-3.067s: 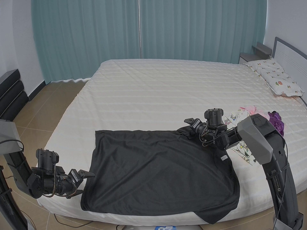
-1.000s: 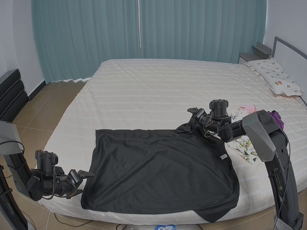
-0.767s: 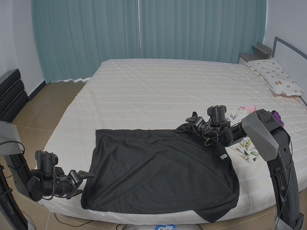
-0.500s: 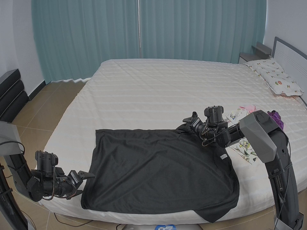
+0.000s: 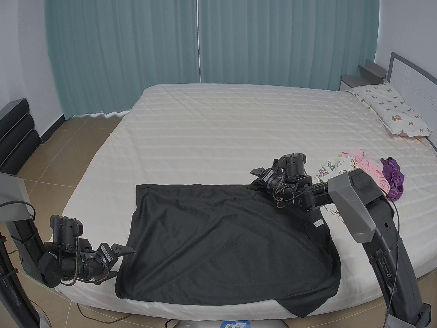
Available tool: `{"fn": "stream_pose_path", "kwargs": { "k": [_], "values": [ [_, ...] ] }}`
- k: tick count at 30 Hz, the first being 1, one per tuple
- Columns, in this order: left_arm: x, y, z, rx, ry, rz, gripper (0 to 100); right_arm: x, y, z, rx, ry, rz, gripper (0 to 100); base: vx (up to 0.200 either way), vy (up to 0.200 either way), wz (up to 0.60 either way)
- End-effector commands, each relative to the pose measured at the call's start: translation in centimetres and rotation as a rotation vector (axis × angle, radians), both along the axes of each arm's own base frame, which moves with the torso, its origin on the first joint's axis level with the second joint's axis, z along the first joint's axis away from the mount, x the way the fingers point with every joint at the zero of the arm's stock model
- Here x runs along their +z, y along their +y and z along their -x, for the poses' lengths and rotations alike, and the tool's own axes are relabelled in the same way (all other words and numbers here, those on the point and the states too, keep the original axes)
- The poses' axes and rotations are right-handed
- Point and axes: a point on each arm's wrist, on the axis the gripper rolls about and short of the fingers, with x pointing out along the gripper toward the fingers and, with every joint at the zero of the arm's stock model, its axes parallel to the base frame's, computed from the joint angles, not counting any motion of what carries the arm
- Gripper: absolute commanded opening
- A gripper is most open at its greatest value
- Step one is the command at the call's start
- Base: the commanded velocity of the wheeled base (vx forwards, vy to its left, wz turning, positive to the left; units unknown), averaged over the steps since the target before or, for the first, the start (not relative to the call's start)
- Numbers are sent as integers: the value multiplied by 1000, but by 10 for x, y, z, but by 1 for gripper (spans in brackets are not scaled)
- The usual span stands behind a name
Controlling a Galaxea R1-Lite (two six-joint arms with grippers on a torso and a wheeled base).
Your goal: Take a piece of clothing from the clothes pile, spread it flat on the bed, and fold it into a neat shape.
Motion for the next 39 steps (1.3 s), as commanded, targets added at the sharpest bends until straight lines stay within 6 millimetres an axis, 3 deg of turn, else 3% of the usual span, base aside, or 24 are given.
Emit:
{"fn": "stream_pose_path", "kwargs": {
  "k": [1, 4, 7, 9, 13, 18, 23, 25, 29, 33, 34, 35, 36, 37, 38, 39],
  "values": [
    [0, 0, 0, 1, 1, -1, 100, 9, 7, -5, -7, -216, -55, 100, 0, 0, 0],
    [0, 0, 0, 0, 1, 0, 100, 31, 16, -3, 13, -302, -56, 100, 0, 0, 0],
    [0, 0, 0, 1, -1, -1, 100, 45, 16, -3, 18, -368, -44, 100, 0, 0, 0],
    [0, 0, 0, 3, 0, 1, 100, 65, 9, -4, 8, -433, -45, 100, 0, 0, 0],
    [0, 0, 0, 3, 0, 1, 100, 65, 0, -7, -8, -427, -36, 100, 0, 0, 0],
    [0, 0, 1, 2, 2, 2, 100, 64, -27, -15, -100, -372, 8, 100, 0, 0, 0],
    [0, 0, 2, -2, 4, 2, 100, 72, -44, 5, -144, -268, 56, 100, 0, 0, 0],
    [0, 0, 2, -3, 3, 1, 100, 79, -49, 18, -144, -239, 64, 100, 0, 0, 0],
    [0, 0, 4, -6, 6, 3, 100, 101, -68, 79, -120, -191, 124, 100, 0, 0, 0],
    [0, 0, 7, -6, 9, 3, 100, 100, -90, 136, -111, -149, 158, 100, 0, 0, 0],
    [0, 0, 7, -6, 9, 3, 100, 100, -90, 136, -111, -149, 158, 100, 0, 0, 0],
    [-1, 0, 10, -9, 22, 4, 100, 99, -105, 169, -119, -106, 171, 100, -200, 0, 0],
    [-1, 0, 12, -10, 26, 3, 100, 99, -110, 183, -115, -90, 177, 100, -200, 0, 0],
    [-1, 0, 12, -10, 26, 3, 100, 99, -110, 183, -115, -90, 177, 100, -200, 0, 0],
    [-3, -2, 18, -26, 41, -3, 100, 94, -124, 216, -100, -29, 200, 100, -200, 0, 0],
    [-3, -3, 20, -36, 45, -8, 100, 90, -129, 230, -90, 2, 209, 100, -200, 0, 0]
  ]
}}
